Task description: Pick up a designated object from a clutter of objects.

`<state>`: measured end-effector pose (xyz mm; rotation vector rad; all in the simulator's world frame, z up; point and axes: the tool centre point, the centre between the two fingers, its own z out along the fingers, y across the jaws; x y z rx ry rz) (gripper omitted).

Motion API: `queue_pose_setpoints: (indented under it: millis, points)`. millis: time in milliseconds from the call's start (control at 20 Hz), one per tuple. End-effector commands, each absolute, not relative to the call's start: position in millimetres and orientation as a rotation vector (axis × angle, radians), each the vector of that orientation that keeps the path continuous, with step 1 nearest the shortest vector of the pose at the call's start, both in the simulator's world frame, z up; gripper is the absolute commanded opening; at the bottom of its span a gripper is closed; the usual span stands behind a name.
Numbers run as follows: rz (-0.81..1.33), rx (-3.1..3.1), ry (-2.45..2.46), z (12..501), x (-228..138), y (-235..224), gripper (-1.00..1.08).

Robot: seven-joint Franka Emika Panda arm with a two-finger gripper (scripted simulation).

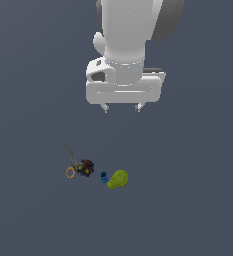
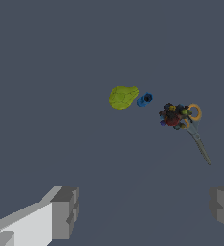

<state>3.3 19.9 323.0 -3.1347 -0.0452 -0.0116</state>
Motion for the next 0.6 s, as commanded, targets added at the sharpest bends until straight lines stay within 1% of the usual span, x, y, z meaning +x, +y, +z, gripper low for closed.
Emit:
queue_pose_setpoints:
  millis: [0, 550]
  points:
    - [-0.012, -3.135, -0.045, 323.0, 3.3, 19.9, 1.00]
    - [-0.020, -3.150, -0.075, 318.7, 6.6, 2.1, 1.00]
